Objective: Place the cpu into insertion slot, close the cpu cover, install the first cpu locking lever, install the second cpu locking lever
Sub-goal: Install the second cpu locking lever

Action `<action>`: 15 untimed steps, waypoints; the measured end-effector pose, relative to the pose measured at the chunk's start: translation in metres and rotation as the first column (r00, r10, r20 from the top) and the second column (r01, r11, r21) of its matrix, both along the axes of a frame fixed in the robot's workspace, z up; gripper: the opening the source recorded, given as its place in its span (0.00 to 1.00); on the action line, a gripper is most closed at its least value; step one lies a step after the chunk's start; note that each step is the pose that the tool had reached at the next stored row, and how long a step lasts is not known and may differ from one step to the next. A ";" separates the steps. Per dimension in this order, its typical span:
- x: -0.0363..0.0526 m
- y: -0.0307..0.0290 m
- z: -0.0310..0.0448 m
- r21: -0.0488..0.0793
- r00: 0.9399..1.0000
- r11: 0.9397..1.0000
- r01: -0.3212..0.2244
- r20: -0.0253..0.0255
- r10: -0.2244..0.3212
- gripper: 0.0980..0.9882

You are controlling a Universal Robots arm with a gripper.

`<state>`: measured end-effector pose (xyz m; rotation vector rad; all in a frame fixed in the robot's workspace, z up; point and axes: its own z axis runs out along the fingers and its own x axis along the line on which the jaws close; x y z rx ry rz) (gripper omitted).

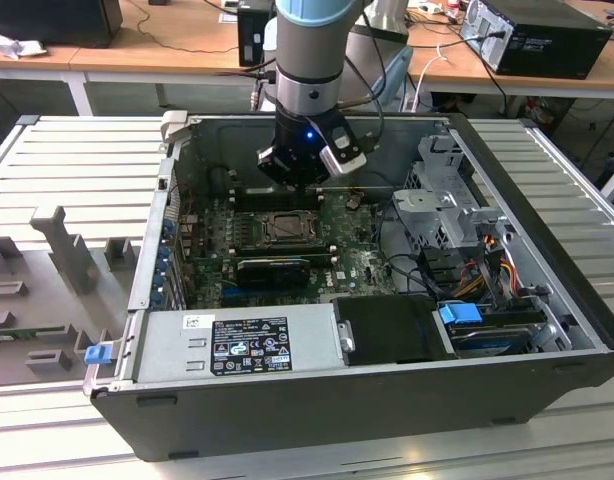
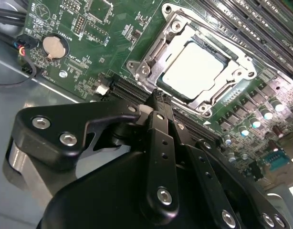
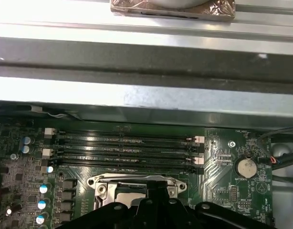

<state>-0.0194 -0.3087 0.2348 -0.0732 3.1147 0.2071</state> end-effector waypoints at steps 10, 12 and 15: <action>0.0000 -0.0003 0.0264 0.000 1.000 1.000 0.000 0.000 0.000 0.01; 0.0000 -0.0026 0.0265 0.000 1.000 1.000 0.000 0.000 0.000 0.01; 0.0000 -0.0061 0.0265 0.000 1.000 1.000 0.000 0.000 0.000 0.01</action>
